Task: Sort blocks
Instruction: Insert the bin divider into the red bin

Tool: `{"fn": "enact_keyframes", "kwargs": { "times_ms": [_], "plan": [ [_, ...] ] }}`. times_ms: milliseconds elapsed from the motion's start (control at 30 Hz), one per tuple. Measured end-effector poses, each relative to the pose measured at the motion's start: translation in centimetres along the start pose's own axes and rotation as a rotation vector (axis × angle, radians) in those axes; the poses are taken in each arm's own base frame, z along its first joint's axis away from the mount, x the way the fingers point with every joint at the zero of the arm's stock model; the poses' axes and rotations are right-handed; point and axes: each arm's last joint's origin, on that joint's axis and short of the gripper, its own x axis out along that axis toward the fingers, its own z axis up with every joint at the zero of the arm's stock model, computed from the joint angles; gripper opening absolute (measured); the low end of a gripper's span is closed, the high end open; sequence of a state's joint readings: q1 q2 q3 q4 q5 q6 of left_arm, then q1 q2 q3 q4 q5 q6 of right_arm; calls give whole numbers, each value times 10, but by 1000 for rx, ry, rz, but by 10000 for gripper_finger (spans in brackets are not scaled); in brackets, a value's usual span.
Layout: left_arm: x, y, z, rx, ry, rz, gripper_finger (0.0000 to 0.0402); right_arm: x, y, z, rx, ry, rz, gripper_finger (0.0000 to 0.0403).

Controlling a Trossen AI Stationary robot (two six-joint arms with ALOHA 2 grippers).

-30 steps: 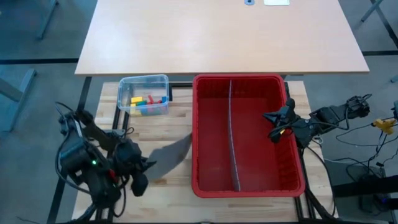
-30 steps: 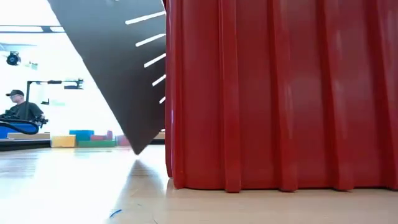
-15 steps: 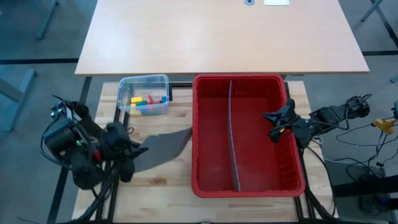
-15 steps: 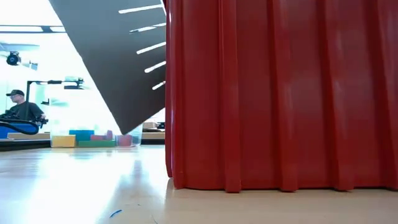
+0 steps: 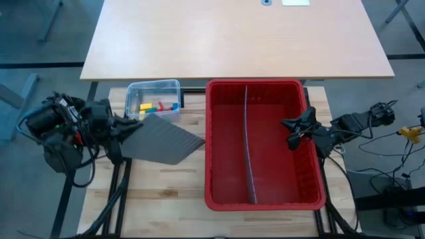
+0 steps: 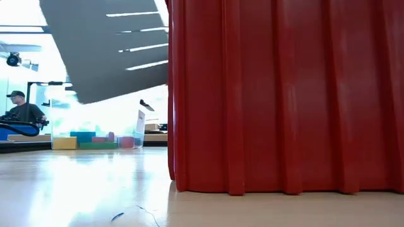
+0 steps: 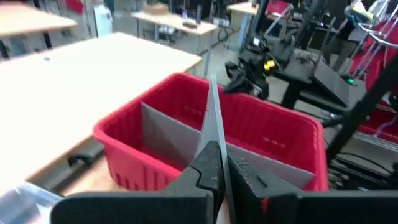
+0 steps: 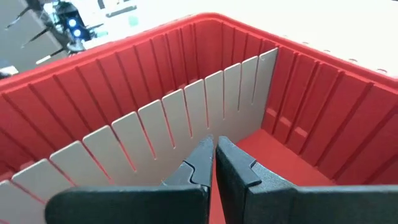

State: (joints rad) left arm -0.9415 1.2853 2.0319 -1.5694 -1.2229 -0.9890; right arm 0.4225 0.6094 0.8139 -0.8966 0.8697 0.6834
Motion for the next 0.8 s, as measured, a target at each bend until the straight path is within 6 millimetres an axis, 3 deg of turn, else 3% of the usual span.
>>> {"fn": "enact_keyframes", "kwargs": {
  "times_ms": [167,800],
  "plan": [
    [-3,9,4,55,-6,-6,0,0,0,2,28,-34,-24,0],
    [-2,7,3,88,3,-7,0,0,4,9,81,-98,-17,0]
  ]
}}
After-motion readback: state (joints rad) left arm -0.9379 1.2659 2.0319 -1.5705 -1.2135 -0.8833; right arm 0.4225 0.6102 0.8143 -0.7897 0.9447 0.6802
